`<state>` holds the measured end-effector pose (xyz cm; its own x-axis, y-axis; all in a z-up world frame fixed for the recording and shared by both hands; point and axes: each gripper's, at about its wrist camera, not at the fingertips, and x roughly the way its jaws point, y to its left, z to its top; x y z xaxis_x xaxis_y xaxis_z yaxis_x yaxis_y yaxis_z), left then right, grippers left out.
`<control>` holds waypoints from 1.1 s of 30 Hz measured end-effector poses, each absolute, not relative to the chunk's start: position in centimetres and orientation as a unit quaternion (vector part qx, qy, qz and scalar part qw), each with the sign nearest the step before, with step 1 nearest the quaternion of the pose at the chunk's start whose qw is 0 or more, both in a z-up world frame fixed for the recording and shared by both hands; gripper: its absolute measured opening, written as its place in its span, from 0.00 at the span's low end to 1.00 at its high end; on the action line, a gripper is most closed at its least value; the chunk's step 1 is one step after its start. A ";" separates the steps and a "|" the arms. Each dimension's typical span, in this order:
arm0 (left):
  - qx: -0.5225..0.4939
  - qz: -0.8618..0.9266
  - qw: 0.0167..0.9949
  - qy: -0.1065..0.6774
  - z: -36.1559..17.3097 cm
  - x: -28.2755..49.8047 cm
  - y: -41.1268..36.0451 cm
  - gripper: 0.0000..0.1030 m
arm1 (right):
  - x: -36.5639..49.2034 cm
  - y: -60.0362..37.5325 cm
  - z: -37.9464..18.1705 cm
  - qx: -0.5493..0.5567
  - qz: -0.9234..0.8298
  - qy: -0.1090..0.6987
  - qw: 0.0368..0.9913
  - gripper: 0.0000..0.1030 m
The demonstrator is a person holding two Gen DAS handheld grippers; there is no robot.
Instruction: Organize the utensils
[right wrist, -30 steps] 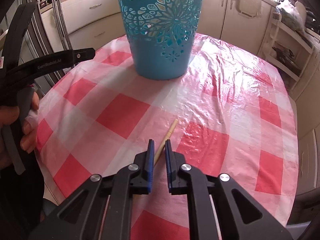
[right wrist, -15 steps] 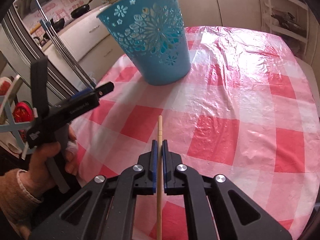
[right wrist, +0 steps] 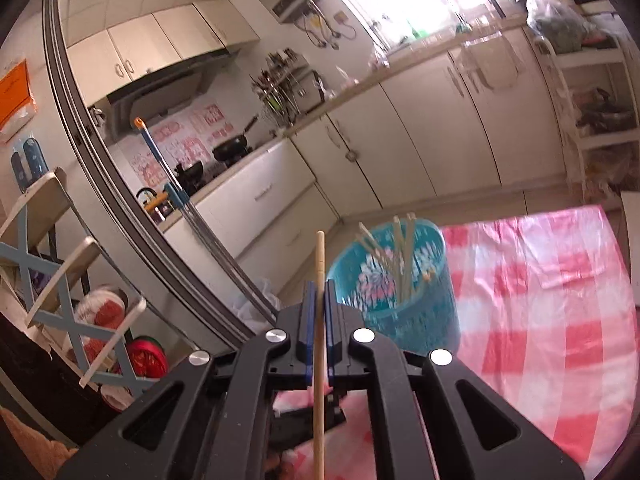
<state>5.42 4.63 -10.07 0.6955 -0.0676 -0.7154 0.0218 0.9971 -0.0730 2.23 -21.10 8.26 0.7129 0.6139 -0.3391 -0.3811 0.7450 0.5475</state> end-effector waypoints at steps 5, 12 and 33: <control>-0.035 -0.026 0.919 0.391 -10.1 5.5 4.7 0.79 | 6.4 -19.2 11.5 0.211 0.240 0.179 0.931 0.05; -0.056 -0.032 0.915 0.398 -10.4 5.8 5.4 0.79 | 12.3 -18.1 10.1 0.205 0.141 0.130 0.960 0.05; -0.095 -0.030 0.908 0.408 -11.0 6.3 6.4 0.81 | 8.3 -17.2 3.6 0.115 0.125 0.220 0.961 0.27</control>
<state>6.29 6.44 -11.00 0.6658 -0.1324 -0.7343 -0.0233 0.9800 -0.1978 8.34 -17.16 3.62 0.8722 0.2901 -0.3938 -0.1894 0.9426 0.2750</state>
